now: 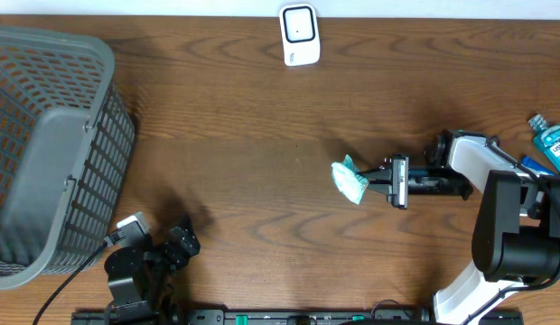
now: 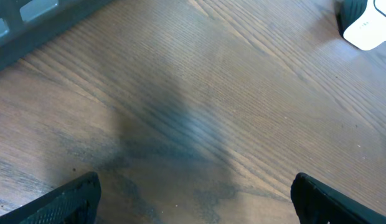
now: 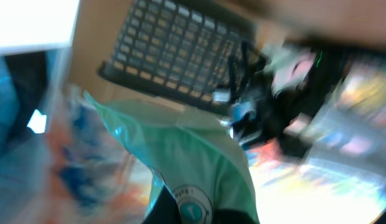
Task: Scan the item barcode
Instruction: 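Turn the held tissue pack with the right gripper above the table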
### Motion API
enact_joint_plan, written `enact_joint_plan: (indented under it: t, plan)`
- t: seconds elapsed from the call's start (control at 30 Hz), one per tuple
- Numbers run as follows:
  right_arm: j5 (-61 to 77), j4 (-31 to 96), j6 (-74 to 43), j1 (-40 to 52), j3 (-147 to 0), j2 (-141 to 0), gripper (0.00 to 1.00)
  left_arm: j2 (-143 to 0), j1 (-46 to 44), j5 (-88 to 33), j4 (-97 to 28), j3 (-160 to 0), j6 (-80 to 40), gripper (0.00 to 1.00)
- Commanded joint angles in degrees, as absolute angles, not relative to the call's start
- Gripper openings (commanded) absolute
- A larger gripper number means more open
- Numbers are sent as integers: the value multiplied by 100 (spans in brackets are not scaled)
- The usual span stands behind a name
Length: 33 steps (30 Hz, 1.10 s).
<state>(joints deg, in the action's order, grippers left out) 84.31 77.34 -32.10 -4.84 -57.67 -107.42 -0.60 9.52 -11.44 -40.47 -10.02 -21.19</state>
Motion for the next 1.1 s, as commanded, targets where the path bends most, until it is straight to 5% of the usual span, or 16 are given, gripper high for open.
enact_joint_plan:
  t: [0.0, 0.2, 0.53, 0.73, 0.83, 1.07]
  plan:
    - [8925, 8202, -3876, -532, -5806, -10683, 1, -36, 919, -1127, -4152, -969, -2132, 98]
    - [8715, 7749, -5638, -532, -5806, -10685, 1, -36, 919, -1127, -4152, -969, -2130, 98]
    - [8333, 7483, -6490, -508, -5806, -10685, 1, -36, 919, -1127, -4152, -969, -2130, 98]
    - [8501, 4058, -6003, -493, -5806, -10685, 1, -36, 919, -1127, -4152, -969, -2130, 98]
    - [8125, 1872, -4718, -436, -5806, -10683, 1, -36, 919, -1127, -4152, -969, -2130, 98]
    - [8879, -871, -4469, -231, -5806, -10680, 1, -36, 919, -1127, -4152, -969, -2130, 98]
